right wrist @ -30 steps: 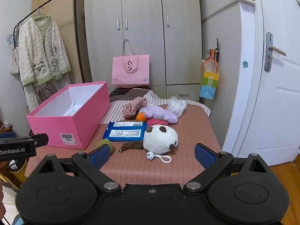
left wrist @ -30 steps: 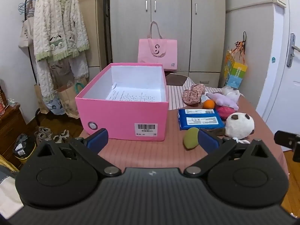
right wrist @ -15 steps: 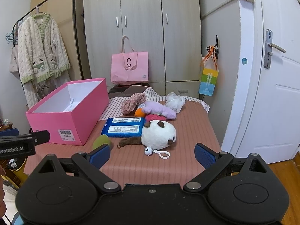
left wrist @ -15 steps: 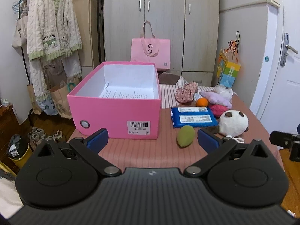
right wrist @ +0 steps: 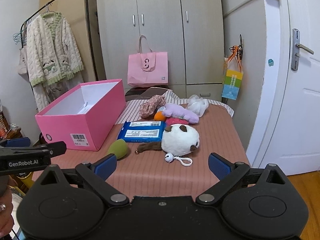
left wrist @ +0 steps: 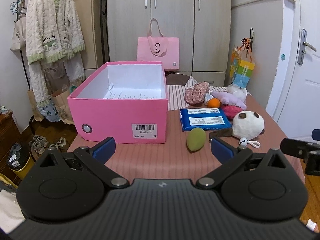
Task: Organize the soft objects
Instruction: 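Move both grippers toward the soft items on the table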
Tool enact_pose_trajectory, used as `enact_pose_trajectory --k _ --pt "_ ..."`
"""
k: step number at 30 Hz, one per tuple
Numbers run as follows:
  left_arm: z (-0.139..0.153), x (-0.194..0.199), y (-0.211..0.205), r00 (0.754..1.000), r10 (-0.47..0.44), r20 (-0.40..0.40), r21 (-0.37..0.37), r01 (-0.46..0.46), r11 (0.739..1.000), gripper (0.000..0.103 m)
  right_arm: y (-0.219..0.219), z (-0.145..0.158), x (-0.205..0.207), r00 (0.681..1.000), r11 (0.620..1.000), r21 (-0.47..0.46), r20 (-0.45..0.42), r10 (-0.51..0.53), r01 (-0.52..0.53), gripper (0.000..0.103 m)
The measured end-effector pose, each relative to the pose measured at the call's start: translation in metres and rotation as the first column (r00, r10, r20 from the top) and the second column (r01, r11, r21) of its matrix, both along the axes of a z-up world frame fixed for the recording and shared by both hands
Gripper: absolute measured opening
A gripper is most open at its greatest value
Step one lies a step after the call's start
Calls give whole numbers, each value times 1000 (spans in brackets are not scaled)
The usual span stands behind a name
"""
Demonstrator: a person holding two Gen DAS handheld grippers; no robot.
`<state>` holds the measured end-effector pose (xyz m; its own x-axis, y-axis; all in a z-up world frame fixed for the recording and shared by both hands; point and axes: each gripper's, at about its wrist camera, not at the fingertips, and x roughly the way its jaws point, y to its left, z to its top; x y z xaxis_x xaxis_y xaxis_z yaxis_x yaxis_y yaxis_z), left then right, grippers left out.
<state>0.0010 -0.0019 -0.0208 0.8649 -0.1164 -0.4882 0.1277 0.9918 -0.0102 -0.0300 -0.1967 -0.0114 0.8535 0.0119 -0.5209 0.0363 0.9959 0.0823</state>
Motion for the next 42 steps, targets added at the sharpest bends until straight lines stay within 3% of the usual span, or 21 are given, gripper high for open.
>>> enact_pose_trajectory --k 16,29,37,42 --pt "-6 0 -5 1000 -15 -18 27 15 1000 103 -5 -4 -3 998 997 -47 -8 -55 55 100" --pt "-7 -3 -11 999 -31 -27 61 33 998 103 -4 7 -20 998 996 -69 50 -45 49 100" --pt "-7 3 -17 997 -64 -31 42 66 997 103 -4 8 -15 997 996 -81 78 -17 23 100" --pt "-14 13 -19 995 -98 -12 -15 98 995 103 -13 0 -3 995 998 -70 99 1 6 100"
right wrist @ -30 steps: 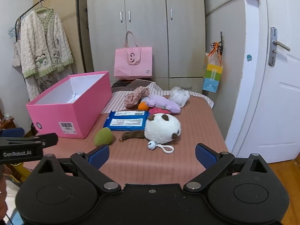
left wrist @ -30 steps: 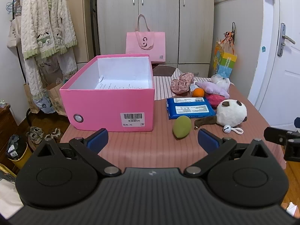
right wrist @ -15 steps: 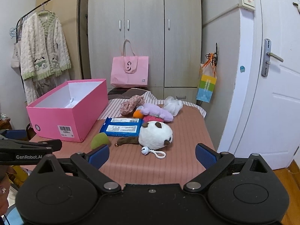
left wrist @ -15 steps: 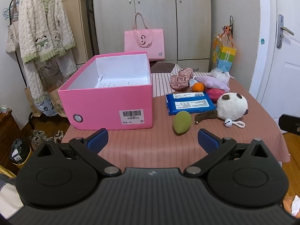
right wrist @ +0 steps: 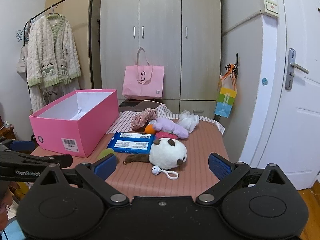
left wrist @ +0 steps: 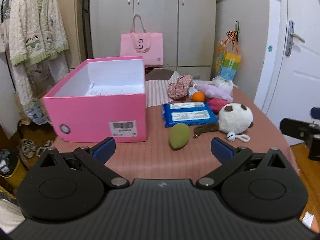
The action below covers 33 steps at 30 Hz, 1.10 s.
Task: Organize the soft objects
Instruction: 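Move both grippers toward the soft items on the table, then grasp the green egg sponge with the left gripper while the right gripper grasps the white mesh puff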
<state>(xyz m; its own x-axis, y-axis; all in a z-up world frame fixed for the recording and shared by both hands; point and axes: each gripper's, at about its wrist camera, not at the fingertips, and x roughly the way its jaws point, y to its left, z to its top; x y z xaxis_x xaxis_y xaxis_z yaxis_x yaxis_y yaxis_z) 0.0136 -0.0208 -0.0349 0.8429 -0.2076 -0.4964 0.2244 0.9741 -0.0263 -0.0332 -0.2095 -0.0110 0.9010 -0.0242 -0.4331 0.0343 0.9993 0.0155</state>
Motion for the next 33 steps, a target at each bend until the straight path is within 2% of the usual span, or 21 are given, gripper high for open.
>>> enact_pose_trajectory --k 6,15,19,22,25,30,33 --pt "-17 22 -9 999 -47 -24 -41 46 998 103 -23 -19 19 999 993 113 13 32 -33 100" --pt "-39 61 -30 993 -99 -72 -61 94 994 100 -42 -30 61 997 993 94 -16 76 -74 100" --pt "-49 78 -38 989 -112 -95 -58 107 993 90 -56 -37 89 994 984 144 -14 107 -104 100" --pt "-57 89 -44 991 -95 -90 -19 94 995 85 -71 -37 111 992 976 183 -12 123 -119 100" --pt "-63 97 -50 991 -93 -93 13 95 995 79 -84 -34 130 991 974 182 -6 136 -133 100" --pt "-72 110 -53 985 -106 -139 -9 106 994 70 -110 -34 175 986 967 200 -27 166 -157 99" --pt "-76 117 -55 983 -98 -156 -3 99 995 68 -126 -40 204 984 957 241 -35 175 -162 94"
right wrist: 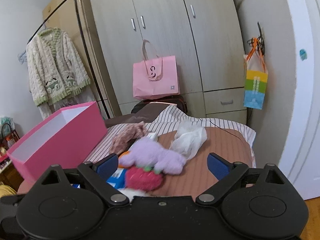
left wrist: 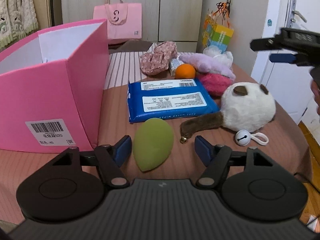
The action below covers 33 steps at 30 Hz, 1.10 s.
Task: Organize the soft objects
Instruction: 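Grasp the green egg sponge with the left gripper while the right gripper grasps the white mesh puff, then carry the green sponge with the left gripper while the right gripper carries the mesh puff to the pink box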
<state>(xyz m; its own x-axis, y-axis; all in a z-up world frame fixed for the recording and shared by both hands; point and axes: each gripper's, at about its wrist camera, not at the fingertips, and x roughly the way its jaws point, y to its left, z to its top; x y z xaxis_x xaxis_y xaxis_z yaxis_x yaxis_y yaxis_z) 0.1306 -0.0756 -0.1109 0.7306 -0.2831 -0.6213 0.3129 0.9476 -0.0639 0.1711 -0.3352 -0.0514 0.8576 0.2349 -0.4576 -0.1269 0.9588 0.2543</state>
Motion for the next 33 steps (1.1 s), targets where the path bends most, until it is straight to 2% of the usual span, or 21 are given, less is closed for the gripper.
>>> enact_pose_trajectory --k 5,10,13,18,20,21,22,23,24,25,30,33 --pt "-1 5 -2 1000 0 -8 0 0 1000 67 -16 -16 48 998 999 32 -57 32 -30 90" --pt "0 10 -5 1000 14 -3 25 -14 1000 53 -28 -37 90 991 999 36 -131 21 -16 88" --pt "1 13 -3 1000 29 -10 21 -28 999 52 -35 -50 111 984 997 75 -174 35 -23 86" --pt "0 13 -6 999 52 -3 41 -51 998 49 -36 -68 131 981 994 102 -183 62 -44 82" --pt "0 11 -7 998 55 2 45 -55 997 48 -33 -67 132 984 995 84 -165 72 -58 71" --pt "0 11 -7 998 58 2 47 -58 997 46 -32 -68 132 983 995 81 -165 77 -65 58" --pt "0 11 -7 998 63 3 52 -63 997 45 -32 -68 132 983 995 76 -166 79 -67 50" --pt "0 11 -7 998 68 5 56 -68 996 45 -30 -67 131 983 996 62 -165 80 -71 47" --pt "-1 10 -8 997 70 8 58 -71 996 45 -29 -67 129 984 996 47 -160 80 -74 36" --pt "-1 9 -8 997 72 15 61 -73 996 46 -27 -66 127 985 997 25 -153 80 -77 31" --pt "-2 7 -9 997 76 25 55 -78 995 48 -20 -56 111 993 995 -73 -105 56 -64 22" --pt "-1 7 -5 995 98 16 37 -98 994 41 -17 -50 103 996 992 -110 -77 50 -58 20"
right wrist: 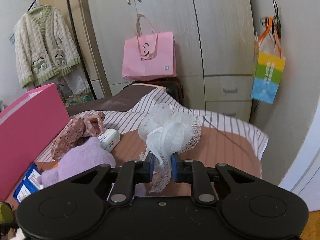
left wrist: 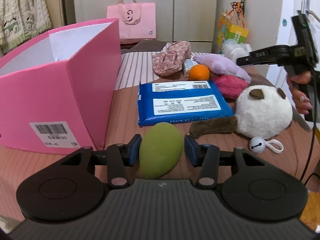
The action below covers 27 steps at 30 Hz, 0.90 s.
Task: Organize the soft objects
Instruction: 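Carry the green sponge with the left gripper while the right gripper carries the mesh puff to the pink box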
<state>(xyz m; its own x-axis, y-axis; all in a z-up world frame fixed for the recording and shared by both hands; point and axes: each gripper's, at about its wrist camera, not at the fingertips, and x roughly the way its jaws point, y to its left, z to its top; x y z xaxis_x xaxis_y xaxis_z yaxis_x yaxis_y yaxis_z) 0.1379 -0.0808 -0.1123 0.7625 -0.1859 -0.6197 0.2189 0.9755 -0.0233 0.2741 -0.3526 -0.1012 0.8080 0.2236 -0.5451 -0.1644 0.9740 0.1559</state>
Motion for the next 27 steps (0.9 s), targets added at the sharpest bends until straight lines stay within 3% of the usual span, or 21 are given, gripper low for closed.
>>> enact_pose_trajectory --k 9,13,15,27 --pt "2 1 11 999 36 -24 -68 -37 997 40 9 33 -37 996 997 -69 92 -11 17 18" --pt "4 1 19 998 46 -45 -102 -51 994 40 12 50 -55 998 1000 0 56 -7 7 18" --pt "5 1 22 998 49 -49 -113 -54 992 40 17 55 -65 999 998 57 42 22 -24 18" --pt "14 -11 40 998 38 -42 -163 -44 986 39 97 84 -123 964 966 5 65 258 -259 18"
